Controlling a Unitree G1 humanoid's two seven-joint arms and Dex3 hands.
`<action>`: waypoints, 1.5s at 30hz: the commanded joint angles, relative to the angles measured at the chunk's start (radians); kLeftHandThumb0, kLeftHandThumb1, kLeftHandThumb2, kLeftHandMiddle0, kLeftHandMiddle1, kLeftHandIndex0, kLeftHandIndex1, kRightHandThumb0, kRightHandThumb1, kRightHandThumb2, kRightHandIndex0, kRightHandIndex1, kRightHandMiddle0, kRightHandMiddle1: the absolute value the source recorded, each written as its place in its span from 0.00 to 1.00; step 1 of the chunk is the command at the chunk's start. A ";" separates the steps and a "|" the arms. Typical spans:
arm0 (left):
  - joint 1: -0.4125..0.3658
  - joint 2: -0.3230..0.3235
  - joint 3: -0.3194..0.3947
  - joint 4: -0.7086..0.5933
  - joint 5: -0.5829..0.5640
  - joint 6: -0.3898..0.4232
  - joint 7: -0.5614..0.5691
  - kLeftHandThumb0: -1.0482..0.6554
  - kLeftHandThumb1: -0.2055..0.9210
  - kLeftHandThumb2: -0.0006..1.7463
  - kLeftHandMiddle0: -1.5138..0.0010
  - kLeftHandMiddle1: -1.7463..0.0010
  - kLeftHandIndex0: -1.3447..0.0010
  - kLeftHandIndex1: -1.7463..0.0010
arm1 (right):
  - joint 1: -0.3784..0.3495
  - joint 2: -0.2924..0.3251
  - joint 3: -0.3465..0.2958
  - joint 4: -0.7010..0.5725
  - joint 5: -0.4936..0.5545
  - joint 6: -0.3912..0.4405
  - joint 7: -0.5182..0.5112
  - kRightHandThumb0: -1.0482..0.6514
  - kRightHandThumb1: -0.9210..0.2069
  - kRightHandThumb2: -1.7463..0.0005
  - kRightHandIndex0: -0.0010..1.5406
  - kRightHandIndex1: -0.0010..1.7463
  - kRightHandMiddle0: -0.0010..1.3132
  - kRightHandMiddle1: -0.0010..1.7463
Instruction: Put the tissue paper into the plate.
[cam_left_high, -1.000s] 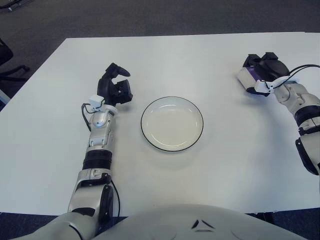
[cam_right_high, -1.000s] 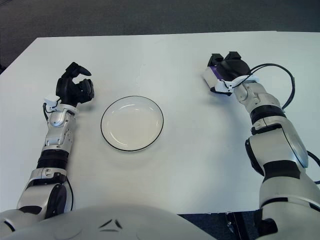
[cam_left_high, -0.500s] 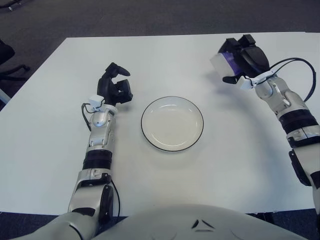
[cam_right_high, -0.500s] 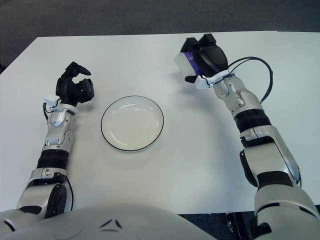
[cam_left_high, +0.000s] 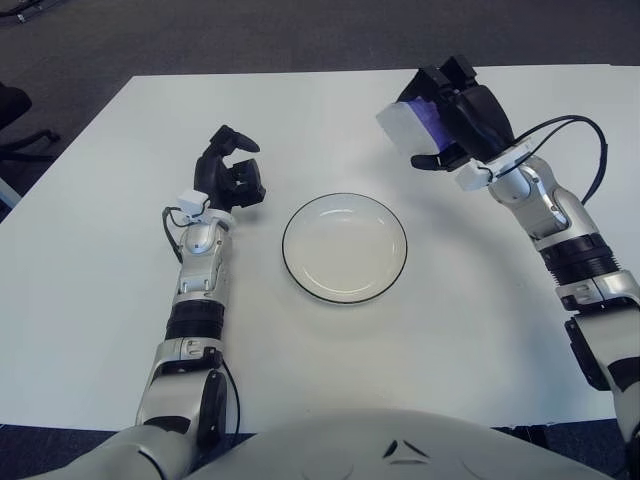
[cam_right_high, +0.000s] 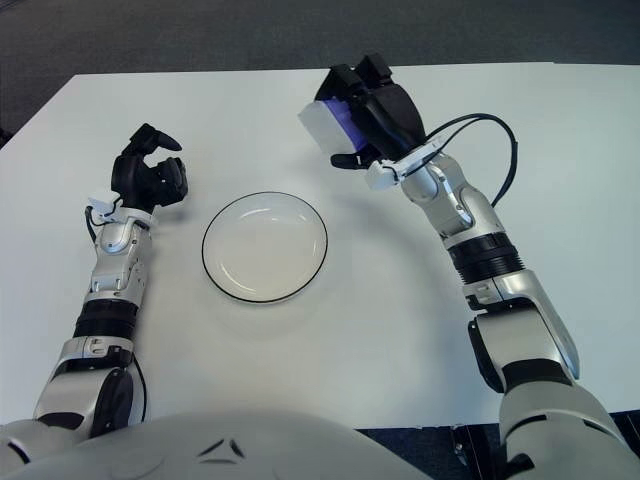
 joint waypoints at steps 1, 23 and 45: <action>0.232 -0.088 -0.019 0.127 0.005 -0.008 0.011 0.34 0.51 0.72 0.14 0.00 0.57 0.00 | 0.015 0.036 -0.032 -0.101 0.070 -0.068 0.031 0.62 0.72 0.11 0.51 0.97 0.41 1.00; 0.225 -0.091 -0.022 0.136 -0.003 -0.017 0.001 0.35 0.52 0.71 0.15 0.00 0.58 0.00 | 0.047 0.062 0.047 -0.117 0.324 -0.230 0.344 0.62 0.78 0.07 0.54 0.97 0.45 1.00; 0.217 -0.080 -0.031 0.141 0.013 0.034 0.020 0.33 0.46 0.75 0.15 0.00 0.54 0.00 | 0.049 0.065 0.093 -0.254 0.520 0.004 0.750 0.62 0.75 0.11 0.54 0.92 0.44 1.00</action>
